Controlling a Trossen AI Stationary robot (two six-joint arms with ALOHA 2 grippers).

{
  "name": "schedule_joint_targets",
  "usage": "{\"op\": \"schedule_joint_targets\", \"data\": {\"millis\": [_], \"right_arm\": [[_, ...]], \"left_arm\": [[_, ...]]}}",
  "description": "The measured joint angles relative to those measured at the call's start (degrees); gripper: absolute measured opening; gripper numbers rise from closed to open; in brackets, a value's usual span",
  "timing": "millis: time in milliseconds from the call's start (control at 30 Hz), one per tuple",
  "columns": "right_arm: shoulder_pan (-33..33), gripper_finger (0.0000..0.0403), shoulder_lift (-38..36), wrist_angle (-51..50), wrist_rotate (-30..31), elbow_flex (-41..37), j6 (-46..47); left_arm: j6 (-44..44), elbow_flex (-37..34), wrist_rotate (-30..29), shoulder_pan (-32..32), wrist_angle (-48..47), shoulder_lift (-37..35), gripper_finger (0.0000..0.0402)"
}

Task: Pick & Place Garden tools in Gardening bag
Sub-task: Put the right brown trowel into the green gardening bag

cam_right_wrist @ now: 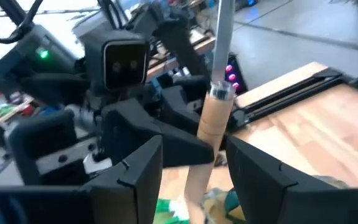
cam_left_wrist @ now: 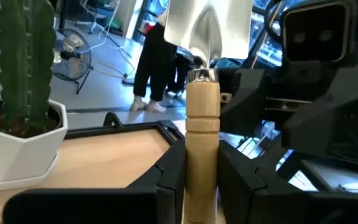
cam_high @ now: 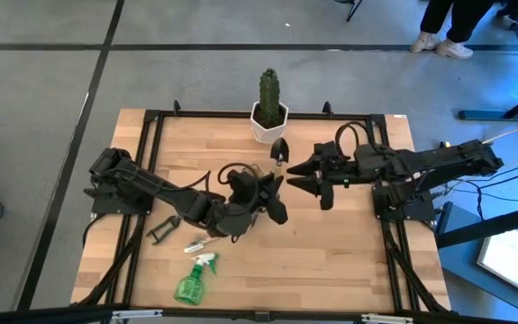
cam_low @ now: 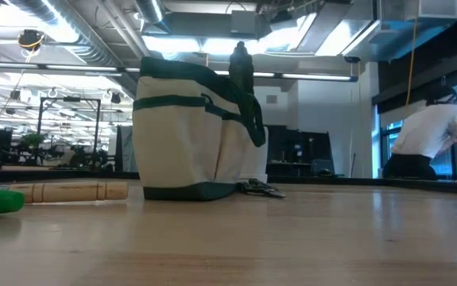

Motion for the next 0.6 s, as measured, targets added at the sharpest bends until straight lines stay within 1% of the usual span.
{"op": "schedule_joint_targets", "data": {"millis": [67, 233, 600], "right_arm": [[-0.2, 0.0179, 0.6, 1.3, 1.4, 0.0, -0.3], [-0.9, 0.0179, 1.9, 2.3, 1.9, 0.0, -1.6], [-3.0, 0.0179, 4.6, 4.6, 1.6, 0.0, -1.8]], "left_arm": [[0.1, 0.0, 0.2, 0.5, -0.4, 0.3, 0.0058], [0.0, 0.0, 2.0, 1.5, -1.8, 0.4, 0.0058], [-0.2, 0.0, 3.6, 1.8, -2.7, 0.4, 0.0058]]}}
